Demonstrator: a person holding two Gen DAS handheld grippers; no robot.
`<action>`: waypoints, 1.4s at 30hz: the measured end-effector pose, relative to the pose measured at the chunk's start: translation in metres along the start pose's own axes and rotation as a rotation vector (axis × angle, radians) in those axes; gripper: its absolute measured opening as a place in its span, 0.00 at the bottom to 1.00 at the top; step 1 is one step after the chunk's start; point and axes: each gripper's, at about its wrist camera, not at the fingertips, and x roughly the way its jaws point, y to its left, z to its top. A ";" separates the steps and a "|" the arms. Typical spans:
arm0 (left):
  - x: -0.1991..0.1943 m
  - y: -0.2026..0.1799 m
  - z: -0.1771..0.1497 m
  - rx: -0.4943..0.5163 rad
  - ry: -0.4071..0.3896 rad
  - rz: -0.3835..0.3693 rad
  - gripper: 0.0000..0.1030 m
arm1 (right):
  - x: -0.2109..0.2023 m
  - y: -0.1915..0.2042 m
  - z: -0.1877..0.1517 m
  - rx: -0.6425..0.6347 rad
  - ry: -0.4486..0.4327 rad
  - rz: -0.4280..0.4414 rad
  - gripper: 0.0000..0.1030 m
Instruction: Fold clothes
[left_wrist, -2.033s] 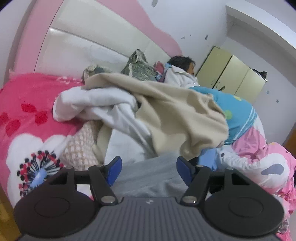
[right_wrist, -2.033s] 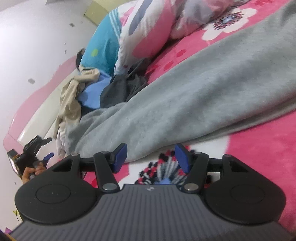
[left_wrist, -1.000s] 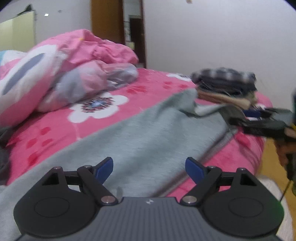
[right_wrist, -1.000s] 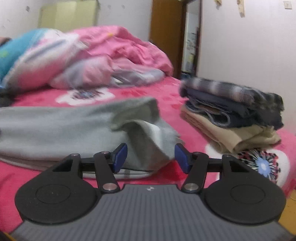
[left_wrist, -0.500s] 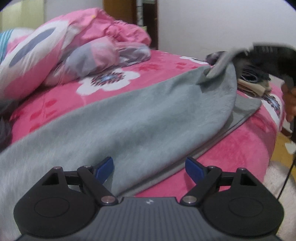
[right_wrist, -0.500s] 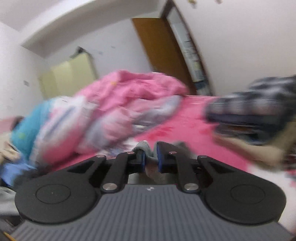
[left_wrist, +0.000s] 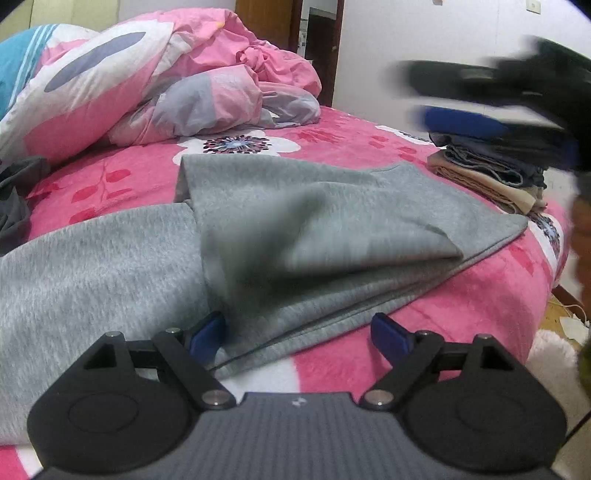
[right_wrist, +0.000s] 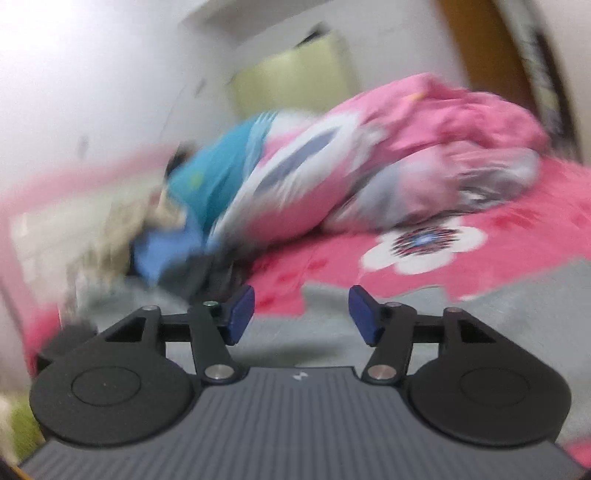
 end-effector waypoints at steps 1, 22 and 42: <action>0.000 0.001 0.000 -0.008 -0.001 -0.003 0.85 | -0.017 -0.012 -0.003 0.069 -0.035 -0.060 0.57; -0.022 0.019 0.000 -0.092 -0.012 0.038 0.85 | -0.056 -0.029 -0.028 -0.157 0.005 -0.284 0.48; -0.057 0.089 -0.019 -0.191 -0.077 0.162 0.85 | 0.079 0.120 -0.084 -0.895 0.283 0.000 0.10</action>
